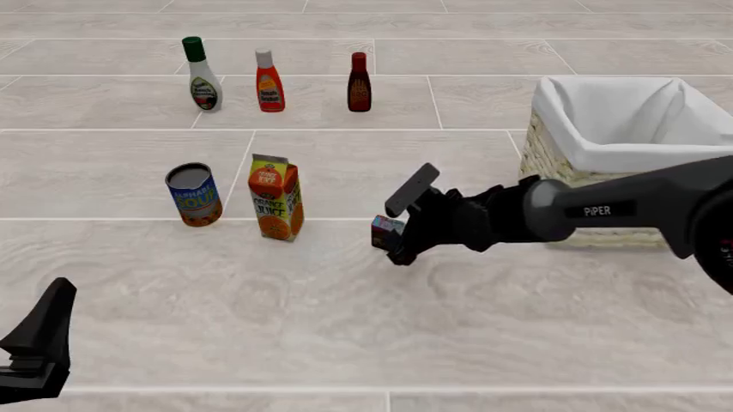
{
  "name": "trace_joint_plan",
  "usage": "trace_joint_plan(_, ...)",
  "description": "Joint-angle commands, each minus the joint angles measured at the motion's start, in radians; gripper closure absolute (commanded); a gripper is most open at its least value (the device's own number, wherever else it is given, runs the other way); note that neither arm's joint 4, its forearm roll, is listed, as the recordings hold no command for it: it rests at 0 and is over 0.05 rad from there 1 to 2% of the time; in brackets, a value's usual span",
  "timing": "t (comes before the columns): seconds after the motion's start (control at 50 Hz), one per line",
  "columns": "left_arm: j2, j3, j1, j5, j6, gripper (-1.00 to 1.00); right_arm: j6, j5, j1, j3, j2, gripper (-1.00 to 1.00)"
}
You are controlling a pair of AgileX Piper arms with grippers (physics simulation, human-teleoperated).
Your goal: Pick the chocolate pudding and place it in the basket.
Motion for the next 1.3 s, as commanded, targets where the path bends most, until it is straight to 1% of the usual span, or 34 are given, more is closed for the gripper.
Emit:
trace_joint_plan(0.02,0.0,0.001,0.0,-0.001,0.0,-1.0,-0.01,0.006,-0.006,-0.013,0.027,-1.0)
trace_joint_plan(0.58,-0.001,0.008,-0.001,-0.009,0.002,-1.0,-0.021,0.028,-0.005,-0.05,0.065,-1.0)
trace_joint_plan(0.6,-0.001,0.008,-0.001,-0.009,0.001,-1.0,-0.023,0.027,-0.004,-0.048,0.065,1.0)
trace_joint_plan(0.9,-0.001,0.007,-0.001,-0.007,0.0,-1.0,-0.023,0.025,-0.001,-0.03,0.03,1.0)
trace_joint_plan(1.08,-0.002,0.007,-0.001,-0.006,0.0,-1.0,-0.029,0.038,0.006,0.006,-0.048,1.0)
trace_joint_plan(1.3,-0.001,0.005,-0.001,-0.004,0.001,-1.0,-0.04,0.072,0.014,0.071,-0.187,1.0)
